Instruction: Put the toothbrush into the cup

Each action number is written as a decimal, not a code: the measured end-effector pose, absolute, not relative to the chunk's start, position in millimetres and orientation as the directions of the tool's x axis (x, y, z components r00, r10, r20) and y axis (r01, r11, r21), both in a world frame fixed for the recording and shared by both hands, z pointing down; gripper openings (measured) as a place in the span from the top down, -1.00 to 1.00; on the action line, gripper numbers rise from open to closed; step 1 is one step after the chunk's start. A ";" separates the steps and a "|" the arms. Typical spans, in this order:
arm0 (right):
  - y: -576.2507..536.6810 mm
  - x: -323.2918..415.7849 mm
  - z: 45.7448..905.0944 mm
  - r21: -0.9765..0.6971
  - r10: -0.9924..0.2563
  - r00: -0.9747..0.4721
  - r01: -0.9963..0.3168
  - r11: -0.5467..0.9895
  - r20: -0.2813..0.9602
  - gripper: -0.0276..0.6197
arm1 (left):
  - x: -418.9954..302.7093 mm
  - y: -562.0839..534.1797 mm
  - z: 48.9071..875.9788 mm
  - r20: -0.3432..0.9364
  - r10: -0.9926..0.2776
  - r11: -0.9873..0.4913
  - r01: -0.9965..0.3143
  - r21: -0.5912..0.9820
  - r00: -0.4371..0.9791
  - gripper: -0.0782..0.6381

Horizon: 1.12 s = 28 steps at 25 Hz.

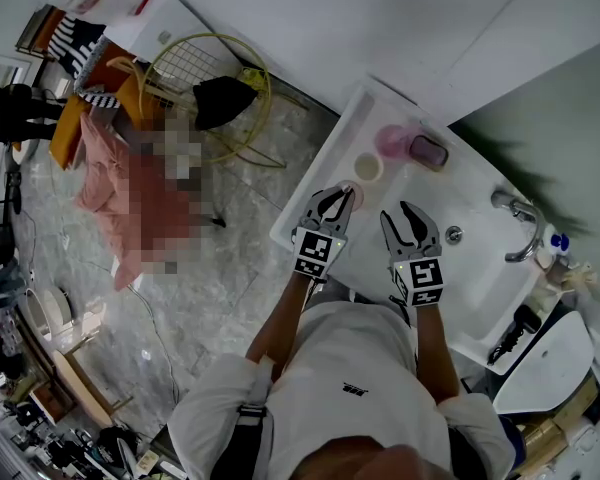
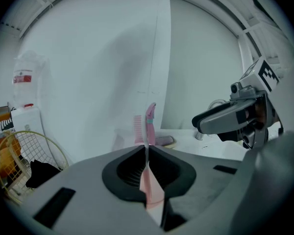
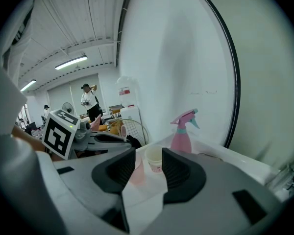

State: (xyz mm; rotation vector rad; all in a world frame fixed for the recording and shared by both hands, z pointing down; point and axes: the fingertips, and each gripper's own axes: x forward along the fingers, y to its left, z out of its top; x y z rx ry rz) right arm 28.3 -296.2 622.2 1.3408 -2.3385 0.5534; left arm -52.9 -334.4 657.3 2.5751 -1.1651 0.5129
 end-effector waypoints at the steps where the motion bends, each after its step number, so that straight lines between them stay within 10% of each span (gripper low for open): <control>1: -296.3 28.5 622.7 -0.144 -0.720 -0.467 -0.874 0.465 0.513 0.36 | -52.7 -334.9 658.3 0.424 -0.665 -0.642 -0.761 0.096 0.614 0.66; 28: -297.7 30.0 628.4 -0.150 -0.718 -0.465 -0.876 0.459 0.518 0.36 | -56.1 -352.1 680.3 0.473 -0.679 -0.619 -0.784 0.041 0.561 0.66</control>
